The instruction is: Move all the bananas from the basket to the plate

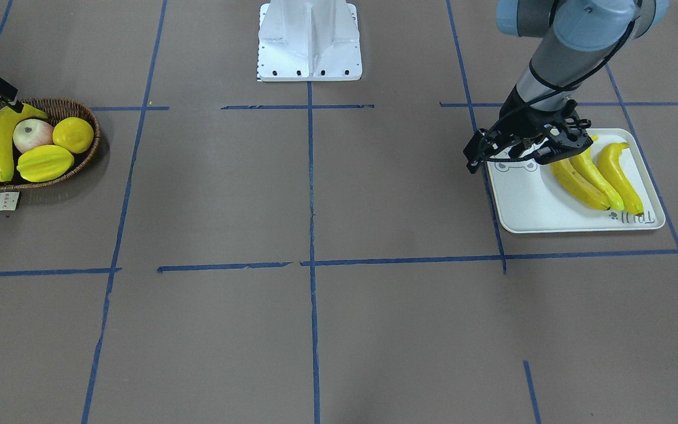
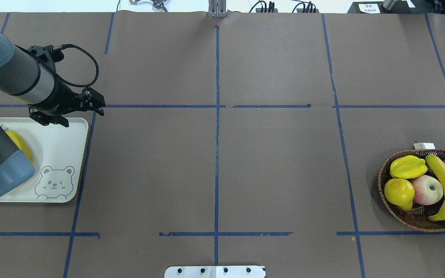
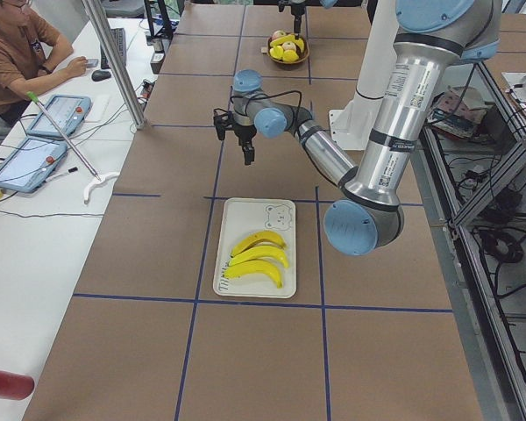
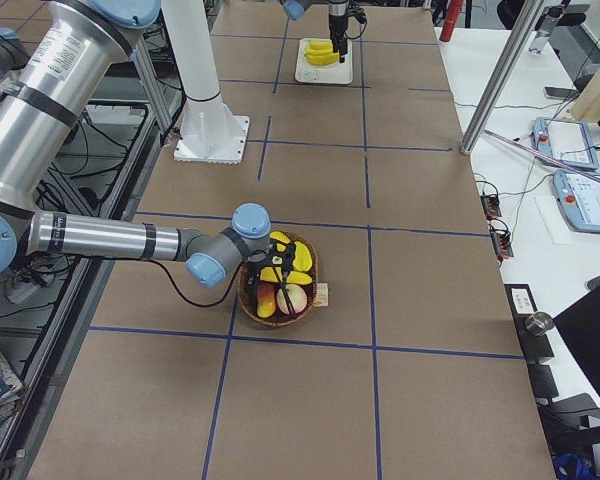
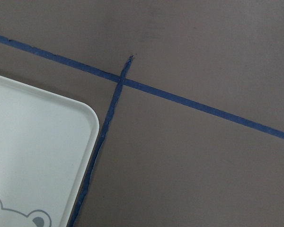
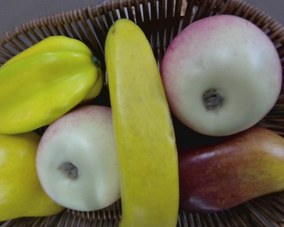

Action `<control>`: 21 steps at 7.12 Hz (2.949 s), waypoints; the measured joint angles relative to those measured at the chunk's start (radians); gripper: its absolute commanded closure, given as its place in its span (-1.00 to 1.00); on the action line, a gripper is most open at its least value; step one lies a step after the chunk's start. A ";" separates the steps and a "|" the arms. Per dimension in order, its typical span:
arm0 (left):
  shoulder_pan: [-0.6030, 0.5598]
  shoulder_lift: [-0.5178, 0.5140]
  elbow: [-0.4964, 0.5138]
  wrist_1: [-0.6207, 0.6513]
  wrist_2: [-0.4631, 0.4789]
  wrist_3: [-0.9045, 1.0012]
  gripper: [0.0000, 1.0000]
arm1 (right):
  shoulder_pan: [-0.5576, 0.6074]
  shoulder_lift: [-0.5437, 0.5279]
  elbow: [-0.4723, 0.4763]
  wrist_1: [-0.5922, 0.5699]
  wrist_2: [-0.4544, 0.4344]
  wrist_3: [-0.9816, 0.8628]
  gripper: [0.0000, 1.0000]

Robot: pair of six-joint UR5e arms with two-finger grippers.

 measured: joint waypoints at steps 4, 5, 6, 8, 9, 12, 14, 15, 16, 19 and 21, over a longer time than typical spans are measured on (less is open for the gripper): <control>0.000 -0.001 -0.001 0.000 -0.001 0.000 -0.99 | -0.014 0.011 -0.016 0.000 0.006 0.002 0.14; 0.000 0.000 -0.003 0.000 -0.001 0.000 -0.99 | -0.015 0.016 -0.020 0.000 0.006 0.001 0.54; 0.000 0.001 -0.003 0.000 -0.001 0.000 -0.99 | -0.016 0.020 -0.023 0.000 0.005 0.000 0.92; 0.000 0.004 -0.003 0.000 0.000 0.000 -0.99 | -0.015 0.029 -0.026 -0.001 0.005 -0.002 0.98; 0.000 0.005 -0.003 0.000 0.000 0.000 -0.99 | -0.011 0.030 -0.019 0.000 0.007 -0.002 0.98; -0.001 0.002 -0.004 0.000 -0.001 0.000 -0.99 | 0.056 0.020 0.044 -0.002 0.040 -0.004 0.99; 0.000 0.000 -0.002 0.000 -0.002 0.000 -0.99 | 0.111 0.028 0.105 -0.010 0.054 -0.006 0.99; 0.002 -0.001 0.003 0.000 -0.003 0.001 -0.99 | 0.148 0.062 0.123 -0.026 0.066 -0.007 0.99; 0.003 -0.003 0.007 -0.001 -0.003 0.001 -0.99 | 0.182 0.123 0.137 -0.071 0.089 -0.007 0.99; 0.009 -0.033 0.014 -0.006 -0.007 0.002 -0.99 | 0.126 0.416 0.150 -0.219 0.108 -0.004 0.96; 0.025 -0.096 0.029 -0.020 -0.007 -0.001 -0.99 | 0.013 0.668 0.141 -0.417 0.065 0.000 0.95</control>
